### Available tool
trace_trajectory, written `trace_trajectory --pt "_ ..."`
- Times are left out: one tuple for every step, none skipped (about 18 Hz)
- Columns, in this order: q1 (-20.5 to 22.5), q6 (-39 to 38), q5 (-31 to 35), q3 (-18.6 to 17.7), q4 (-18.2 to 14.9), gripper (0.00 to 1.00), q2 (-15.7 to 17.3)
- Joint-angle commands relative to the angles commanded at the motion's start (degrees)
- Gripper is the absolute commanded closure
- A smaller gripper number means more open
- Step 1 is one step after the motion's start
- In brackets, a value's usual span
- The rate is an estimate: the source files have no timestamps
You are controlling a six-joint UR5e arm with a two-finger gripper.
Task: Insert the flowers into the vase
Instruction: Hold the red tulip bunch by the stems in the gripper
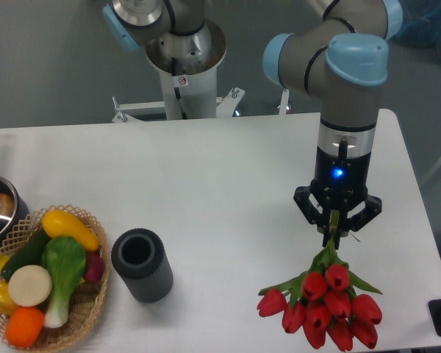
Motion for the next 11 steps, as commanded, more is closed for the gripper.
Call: trace_trajectory --pt "-0.09 0.00 0.17 -0.52 0.00 0.98 0.00" --pt "-0.17 0.09 0.09 -0.61 0.09 0.98 0.00" --pt "-0.18 0.00 0.00 -0.18 0.00 0.98 -0.09" --pt "-0.26 -0.09 0.09 -0.18 0.09 0.98 -0.09" --pt "-0.26 -0.09 0.09 -0.26 0.09 0.98 -0.09" --pt "-0.26 -0.09 0.09 -0.18 0.26 0.98 -0.17" --pt "-0.35 -0.09 0.09 -0.09 0.35 0.98 -0.18" --pt "-0.44 -0.09 0.00 -0.09 0.44 0.98 -0.09" --pt "-0.61 -0.17 -0.61 -0.09 0.44 0.98 -0.09" --pt "-0.88 -0.52 -1.83 -0.09 0.53 0.98 0.00" --pt "-0.97 -1.75 -3.41 0.00 0.61 0.98 0.09"
